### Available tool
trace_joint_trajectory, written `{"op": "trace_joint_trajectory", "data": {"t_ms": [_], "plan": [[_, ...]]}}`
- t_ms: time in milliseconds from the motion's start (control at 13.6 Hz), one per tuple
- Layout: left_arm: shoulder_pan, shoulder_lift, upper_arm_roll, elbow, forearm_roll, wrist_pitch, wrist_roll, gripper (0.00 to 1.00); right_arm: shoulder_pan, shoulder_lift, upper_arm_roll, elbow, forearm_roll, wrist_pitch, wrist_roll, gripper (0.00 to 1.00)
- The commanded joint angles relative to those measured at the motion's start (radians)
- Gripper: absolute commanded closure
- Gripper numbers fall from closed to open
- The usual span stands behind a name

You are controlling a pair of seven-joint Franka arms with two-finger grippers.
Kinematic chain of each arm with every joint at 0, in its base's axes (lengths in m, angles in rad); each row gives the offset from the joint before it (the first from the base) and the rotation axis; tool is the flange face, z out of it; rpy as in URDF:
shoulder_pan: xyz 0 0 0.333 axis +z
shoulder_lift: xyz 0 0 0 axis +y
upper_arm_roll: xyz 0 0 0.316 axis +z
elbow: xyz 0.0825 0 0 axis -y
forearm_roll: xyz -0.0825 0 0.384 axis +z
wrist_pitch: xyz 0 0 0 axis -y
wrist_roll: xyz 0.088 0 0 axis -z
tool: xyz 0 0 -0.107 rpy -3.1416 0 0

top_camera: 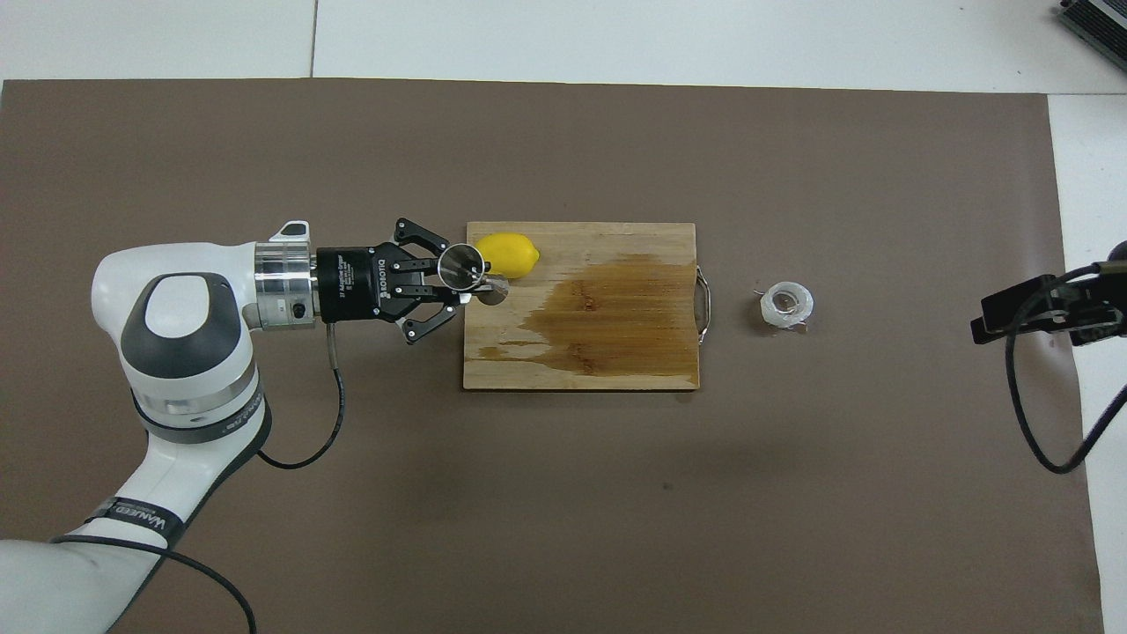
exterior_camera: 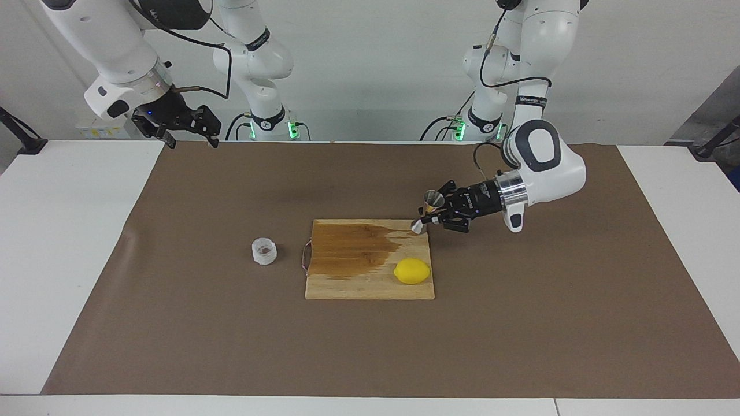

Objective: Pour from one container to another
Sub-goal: 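Carry the metal cup with the left gripper over the cutting board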

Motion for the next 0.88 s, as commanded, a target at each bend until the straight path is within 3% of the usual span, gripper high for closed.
{"op": "trace_joint_trajectory", "data": {"t_ms": [0, 221, 810], "plan": [[-0.081, 0.039, 0.017, -0.01, -0.056, 0.017, 0.032, 1.0, -0.006, 0.008, 0.004, 0.018, 0.017, -0.016, 0.024, 0.0], [-0.141, 0.07, 0.017, -0.006, -0.109, 0.056, 0.153, 1.0, -0.006, 0.008, 0.004, 0.018, 0.017, -0.016, 0.024, 0.0], [-0.217, 0.127, 0.016, 0.008, -0.112, 0.158, 0.156, 1.0, -0.006, 0.008, 0.003, 0.018, 0.017, -0.016, 0.024, 0.0]]}}
